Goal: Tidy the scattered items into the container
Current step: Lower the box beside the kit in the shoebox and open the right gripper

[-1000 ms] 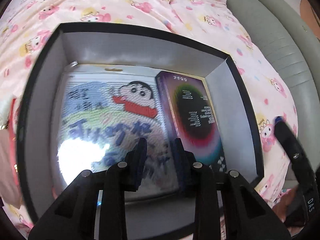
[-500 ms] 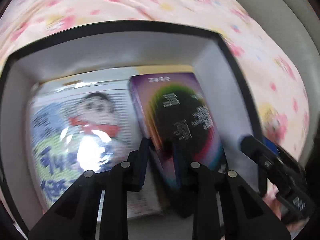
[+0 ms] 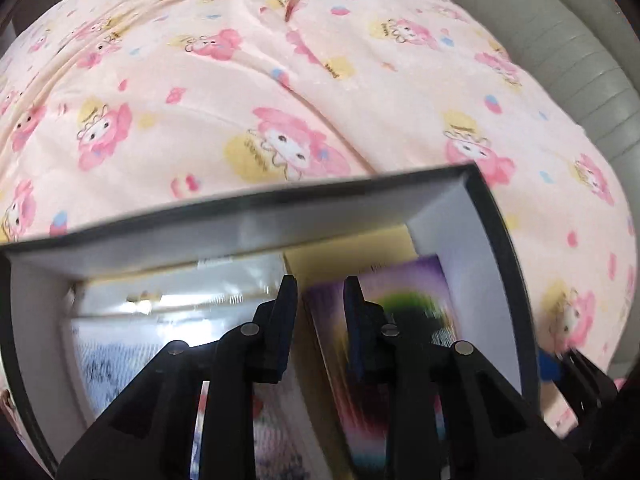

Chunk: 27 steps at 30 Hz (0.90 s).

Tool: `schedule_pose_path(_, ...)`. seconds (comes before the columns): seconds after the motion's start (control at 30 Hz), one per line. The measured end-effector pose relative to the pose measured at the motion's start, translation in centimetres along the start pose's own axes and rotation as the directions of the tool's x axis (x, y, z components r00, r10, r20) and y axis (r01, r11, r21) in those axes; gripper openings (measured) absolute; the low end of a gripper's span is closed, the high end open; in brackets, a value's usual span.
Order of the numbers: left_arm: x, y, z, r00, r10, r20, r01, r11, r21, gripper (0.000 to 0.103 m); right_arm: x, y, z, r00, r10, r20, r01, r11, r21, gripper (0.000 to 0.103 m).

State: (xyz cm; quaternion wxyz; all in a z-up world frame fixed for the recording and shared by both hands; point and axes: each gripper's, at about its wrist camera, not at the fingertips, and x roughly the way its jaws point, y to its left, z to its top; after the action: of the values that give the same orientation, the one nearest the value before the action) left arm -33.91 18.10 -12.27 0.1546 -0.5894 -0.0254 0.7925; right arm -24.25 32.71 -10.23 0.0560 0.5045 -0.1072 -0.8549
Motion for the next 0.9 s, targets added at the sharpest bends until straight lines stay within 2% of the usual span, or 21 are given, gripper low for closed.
schedule_pose_path(0.07, 1.3, 0.1, 0.3, 0.999, 0.022, -0.045, -0.022, 1.0, -0.004, 0.023, 0.4, -0.2, -0.1, 1.0, -0.026, -0.015, 0.026, 1.0, -0.004, 0.046)
schedule_pose_path(0.1, 1.7, 0.2, 0.4, 0.999, 0.009, -0.054, -0.01, 1.0, -0.021, 0.023, 0.8, -0.4, -0.2, 0.999, -0.027, -0.033, 0.027, 1.0, 0.0, 0.046)
schedule_pose_path(0.27, 1.6, -0.2, -0.2, 0.994, 0.002, -0.111, -0.002, 1.0, 0.005, 0.025, 1.3, -1.2, -0.7, 0.997, 0.001, -0.078, 0.002, 0.999, 0.032, 0.046)
schedule_pose_path(0.37, 1.4, 0.3, -0.7, 0.991, -0.036, -0.132, 0.038, 0.999, 0.011, 0.028, 1.3, -1.0, -0.8, 0.995, 0.014, -0.094, -0.012, 0.999, 0.032, 0.046)
schedule_pose_path(0.47, 0.6, 1.2, -1.4, 0.986, -0.096, -0.135, 0.094, 0.995, -0.022, 0.028, 0.7, -0.6, -1.1, 0.997, 0.001, -0.08, 0.0, 1.0, 0.018, 0.046)
schedule_pose_path(0.53, -1.8, 1.2, -2.7, 0.991, -0.115, -0.074, 0.115, 0.993, -0.011, 0.028, -0.3, -0.3, -1.5, 0.998, -0.028, -0.052, 0.028, 1.0, 0.011, 0.046)
schedule_pose_path(0.6, -4.7, 1.2, -4.8, 0.991, -0.133, -0.001, 0.133, 0.991, 0.001, 0.03, -2.5, 0.7, -1.9, 0.996, -0.092, 0.017, 0.093, 0.995, -0.027, 0.046)
schedule_pose_path(0.7, -9.4, 1.2, -9.0, 0.976, -0.195, 0.098, 0.194, 0.981, 0.019, 0.032, -5.6, 2.3, -2.2, 0.985, -0.129, 0.116, 0.137, 0.989, -0.06, 0.05)
schedule_pose_path(0.77, -11.8, 0.8, -11.3, 0.97, -0.196, 0.146, 0.192, 0.98, 0.042, 0.034, -7.5, 3.4, -3.0, 0.979, -0.123, 0.162, 0.134, 0.99, -0.055, 0.052)
schedule_pose_path(0.8, -13.4, 0.6, -12.7, 0.966, -0.196, 0.171, 0.188, 0.98, 0.063, 0.039, -8.4, 3.9, -3.6, 0.978, -0.108, 0.177, 0.118, 0.992, -0.046, 0.053)
schedule_pose_path(0.9, -15.4, -1.1, -12.9, 0.958, -0.188, 0.218, 0.166, 0.979, 0.116, 0.049, -10.3, 5.3, -5.5, 0.978, -0.066, 0.198, 0.074, 0.997, -0.037, 0.054)
